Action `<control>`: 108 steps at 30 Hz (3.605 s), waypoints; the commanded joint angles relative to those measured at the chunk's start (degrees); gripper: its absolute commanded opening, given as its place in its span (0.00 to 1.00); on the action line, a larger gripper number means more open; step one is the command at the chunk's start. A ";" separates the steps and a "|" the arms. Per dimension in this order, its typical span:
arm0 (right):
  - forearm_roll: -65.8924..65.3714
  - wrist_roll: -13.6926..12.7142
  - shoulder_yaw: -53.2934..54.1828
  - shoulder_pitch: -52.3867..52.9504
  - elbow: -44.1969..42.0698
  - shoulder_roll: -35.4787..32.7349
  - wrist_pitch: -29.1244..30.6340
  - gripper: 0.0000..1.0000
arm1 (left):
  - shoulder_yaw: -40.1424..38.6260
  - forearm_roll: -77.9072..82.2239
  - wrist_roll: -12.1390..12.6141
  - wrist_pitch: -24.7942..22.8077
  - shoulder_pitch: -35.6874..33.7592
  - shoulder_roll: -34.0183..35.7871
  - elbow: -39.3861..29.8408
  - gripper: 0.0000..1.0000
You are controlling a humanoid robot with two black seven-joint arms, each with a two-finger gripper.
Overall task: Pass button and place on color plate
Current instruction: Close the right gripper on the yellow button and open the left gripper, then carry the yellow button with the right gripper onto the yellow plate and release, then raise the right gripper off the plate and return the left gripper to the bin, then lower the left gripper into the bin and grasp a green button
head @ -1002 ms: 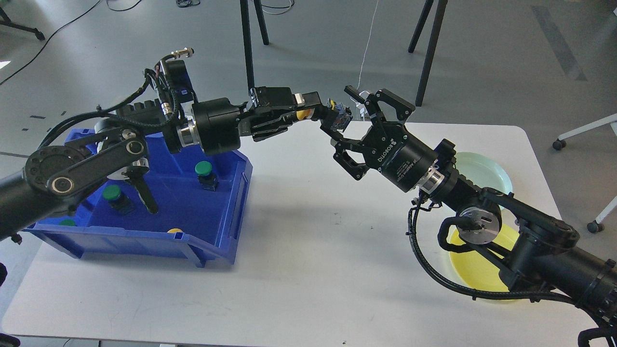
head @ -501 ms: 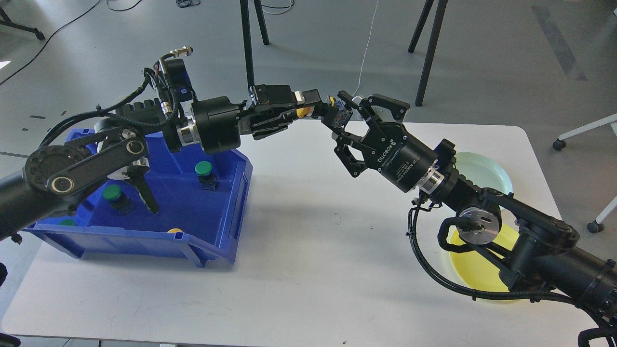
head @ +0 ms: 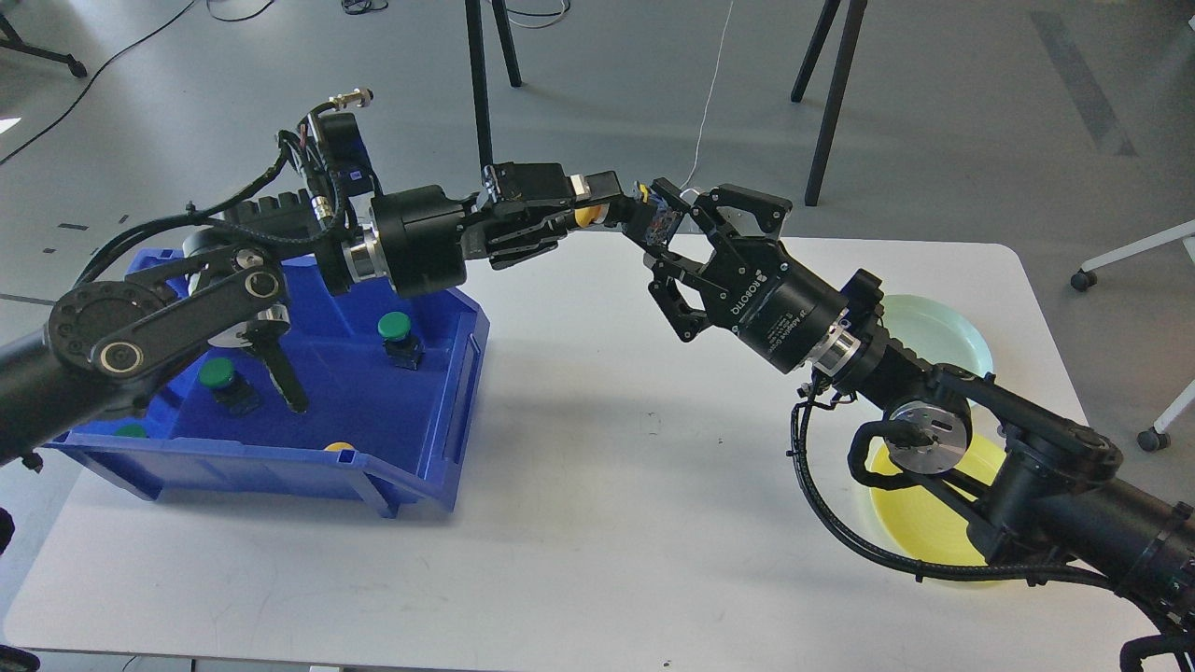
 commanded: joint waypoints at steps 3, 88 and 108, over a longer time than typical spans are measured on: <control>0.01 0.01 0.01 0.01 0.19 -0.39 0.01 0.16 | -0.08 -1.91 0.02 0.40 0.09 -0.09 0.09 0.32; 8.45 -11.06 30.35 -18.47 9.17 -17.97 -18.07 0.98 | 0.44 40.58 0.02 0.00 -0.70 26.46 1.85 0.97; 8.45 -10.63 27.60 -18.28 7.66 -18.76 -15.95 0.98 | 13.54 52.48 0.02 0.00 0.88 14.42 23.29 0.97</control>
